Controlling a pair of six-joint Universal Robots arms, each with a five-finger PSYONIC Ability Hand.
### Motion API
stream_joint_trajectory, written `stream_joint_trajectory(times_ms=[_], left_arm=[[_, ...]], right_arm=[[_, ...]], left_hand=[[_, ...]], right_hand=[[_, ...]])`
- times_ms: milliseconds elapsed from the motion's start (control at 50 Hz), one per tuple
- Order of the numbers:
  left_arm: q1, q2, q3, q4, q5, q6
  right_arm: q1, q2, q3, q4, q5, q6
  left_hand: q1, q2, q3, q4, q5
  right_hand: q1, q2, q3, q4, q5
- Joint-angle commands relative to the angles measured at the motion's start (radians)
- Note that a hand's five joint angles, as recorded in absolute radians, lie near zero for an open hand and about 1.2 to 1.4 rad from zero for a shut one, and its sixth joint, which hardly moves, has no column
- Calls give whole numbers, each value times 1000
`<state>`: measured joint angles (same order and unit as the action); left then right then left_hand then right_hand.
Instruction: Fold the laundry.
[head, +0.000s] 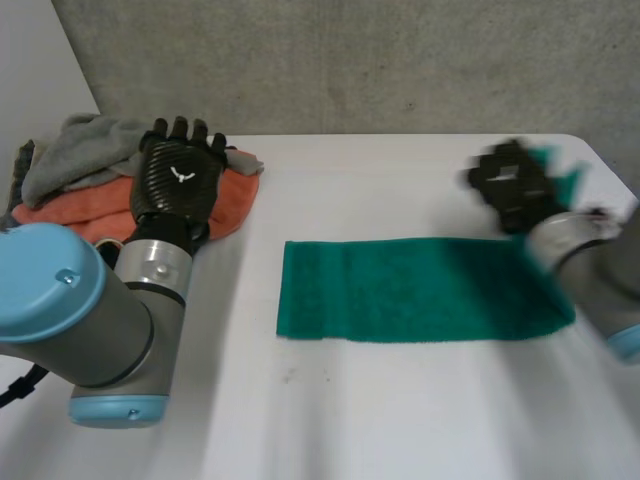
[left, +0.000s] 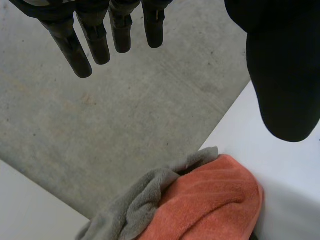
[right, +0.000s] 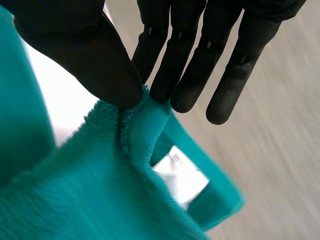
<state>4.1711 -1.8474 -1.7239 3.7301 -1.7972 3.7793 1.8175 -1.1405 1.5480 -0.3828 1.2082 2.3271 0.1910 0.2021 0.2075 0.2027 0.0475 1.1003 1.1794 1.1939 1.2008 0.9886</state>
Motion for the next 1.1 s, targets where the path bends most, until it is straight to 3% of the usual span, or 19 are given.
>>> stream_joint_trajectory(times_ms=[20, 120, 200, 240, 260, 280, 340, 460, 520, 620, 640, 680, 720, 740, 800, 940, 1060, 1100], left_arm=[[14, 17, -20, -48, 1, -42], [8, 11, -31, -58, 2, -46], [6, 4, -30, -58, 6, -46], [6, 2, -28, -58, 6, -46], [6, -1, -26, -58, 6, -46], [4, -6, -22, -56, 6, -46], [0, -12, -13, -55, 7, -43], [-17, -27, 12, -52, 6, -41], [-31, -32, 18, -52, 6, -41], [-34, -41, 17, -50, 6, -41], [-35, -44, 17, -50, 6, -41], [-40, -55, 17, -50, 6, -41], [-45, -58, 17, -50, 6, -41], [-49, -58, 17, -50, 6, -41], [-54, -56, 17, -52, 6, -41], [-54, -33, 12, -61, 2, -41], [-43, -4, 4, -61, -1, -44], [-43, -4, 3, -61, -1, -44]], right_arm=[[304, 117, -28, -27, -105, -25], [410, 231, -40, -36, -122, -78], [413, 225, -42, -51, -98, -65], [413, 214, -32, -54, -82, -46], [405, 196, -28, -54, -56, -7], [390, 182, -26, -51, -41, 18], [277, 95, -8, -19, 6, 145], [109, 31, 38, 146, 13, 311], [43, 31, 66, 261, 17, 296], [-89, 39, 136, 274, 36, 146], [-105, 41, 142, 272, 42, 114], [-135, 47, 146, 260, 71, 55], [-135, 51, 141, 245, 83, 51], [-130, 59, 136, 223, 86, 49], [-100, 58, 126, 187, 90, 57], [109, 53, 23, 143, 102, 136], [311, 74, -31, 105, 54, 143], [382, 114, -22, 69, -1, 133]], left_hand=[[-16, -27, -32, -27, -47], [-17, -28, -33, -28, -48], [-17, -28, -33, -28, -48], [-17, -28, -33, -28, -48], [-17, -28, -33, -28, -48], [-17, -28, -33, -28, -48], [-17, -28, -33, -28, -48], [-17, -28, -33, -28, -48], [-17, -28, -33, -28, -48], [-16, -27, -32, -27, -47], [-16, -27, -32, -27, -47], [-16, -27, -32, -27, -47], [-16, -27, -32, -27, -47], [-16, -27, -32, -27, -47], [-16, -27, -32, -27, -47], [-16, -27, -32, -27, -47], [-16, -27, -32, -27, -47], [-16, -27, -32, -27, -47]], right_hand=[[296, 217, 202, 195, 233], [296, 217, 202, 195, 233], [271, 192, 177, 170, 208], [-217, -296, -311, -318, -280], [-714, -793, -807, -814, -777], [-926, -1005, -1019, -1026, -989], [-926, -1005, -1019, -1026, -989], [-926, -1005, -1019, -1026, -989], [-926, -1005, -1019, -1026, -989], [-910, -989, -1004, -1011, -973], [-846, -925, -939, -946, -908], [-430, -509, -524, -531, -493], [-66, -145, -160, -167, -129], [292, 213, 199, 192, 230], [296, 217, 202, 195, 233], [296, 217, 202, 195, 233], [296, 217, 202, 195, 233], [296, 217, 202, 195, 233]])
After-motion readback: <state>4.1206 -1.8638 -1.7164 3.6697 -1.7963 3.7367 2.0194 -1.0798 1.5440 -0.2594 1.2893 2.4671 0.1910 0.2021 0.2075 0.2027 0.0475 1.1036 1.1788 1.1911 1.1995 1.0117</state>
